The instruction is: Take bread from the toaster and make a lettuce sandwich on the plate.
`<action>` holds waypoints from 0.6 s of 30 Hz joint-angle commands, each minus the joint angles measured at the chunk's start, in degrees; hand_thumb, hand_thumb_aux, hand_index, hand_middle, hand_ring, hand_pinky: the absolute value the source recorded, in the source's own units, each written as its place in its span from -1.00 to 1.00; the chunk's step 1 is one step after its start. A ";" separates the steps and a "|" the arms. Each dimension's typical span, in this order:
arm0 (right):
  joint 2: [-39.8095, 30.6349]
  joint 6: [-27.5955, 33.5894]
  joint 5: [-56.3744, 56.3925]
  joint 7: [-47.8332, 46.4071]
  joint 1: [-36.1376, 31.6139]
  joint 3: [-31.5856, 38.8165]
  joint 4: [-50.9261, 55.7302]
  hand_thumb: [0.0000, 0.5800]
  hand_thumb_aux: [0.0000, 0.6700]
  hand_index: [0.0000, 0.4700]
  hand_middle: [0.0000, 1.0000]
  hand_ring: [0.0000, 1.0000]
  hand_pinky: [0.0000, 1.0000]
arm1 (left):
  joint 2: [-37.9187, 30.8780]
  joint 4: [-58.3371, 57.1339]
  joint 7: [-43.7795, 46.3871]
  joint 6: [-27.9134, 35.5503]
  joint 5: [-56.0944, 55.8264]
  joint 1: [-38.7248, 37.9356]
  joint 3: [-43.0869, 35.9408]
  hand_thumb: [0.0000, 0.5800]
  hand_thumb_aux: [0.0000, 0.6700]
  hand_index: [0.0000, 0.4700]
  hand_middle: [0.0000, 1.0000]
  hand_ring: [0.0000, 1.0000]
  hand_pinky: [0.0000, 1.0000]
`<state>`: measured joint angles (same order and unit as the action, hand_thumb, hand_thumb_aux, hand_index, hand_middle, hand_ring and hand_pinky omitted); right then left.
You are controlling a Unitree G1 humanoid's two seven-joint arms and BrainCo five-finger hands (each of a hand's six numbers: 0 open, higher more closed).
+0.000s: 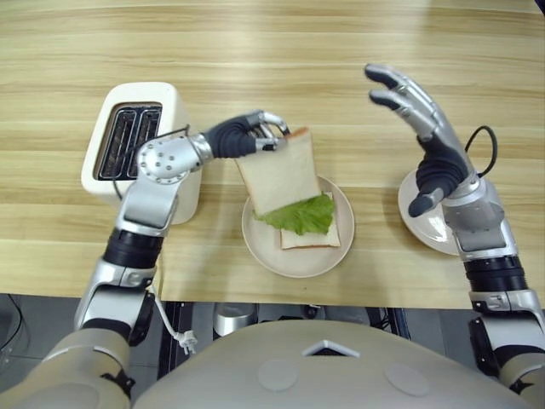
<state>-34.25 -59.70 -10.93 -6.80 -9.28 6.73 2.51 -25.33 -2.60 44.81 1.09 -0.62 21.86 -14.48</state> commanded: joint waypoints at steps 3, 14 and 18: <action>-3.40 -0.65 -2.20 -10.32 2.34 8.87 2.14 -1.00 -1.00 -1.00 -1.00 -1.00 -1.00 | 5.26 -10.57 2.28 -1.10 -0.22 2.56 -3.17 1.00 1.00 0.96 1.00 1.00 1.00; -5.84 0.67 -4.68 -18.95 3.41 14.82 6.22 -1.00 -1.00 -1.00 -1.00 -1.00 -1.00 | 12.15 -19.39 7.44 0.77 -5.94 3.23 -1.46 1.00 1.00 0.96 1.00 1.00 1.00; -6.09 1.24 -5.33 -19.76 3.81 14.70 6.82 -1.00 -1.00 -1.00 -1.00 -1.00 -1.00 | 11.46 -21.19 8.83 0.59 -4.89 3.58 -2.22 1.00 1.00 0.96 1.00 1.00 1.00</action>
<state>-39.68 -59.49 -15.17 -25.29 -5.96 21.23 8.37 -12.99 -22.46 52.66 1.42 -5.69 24.50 -17.03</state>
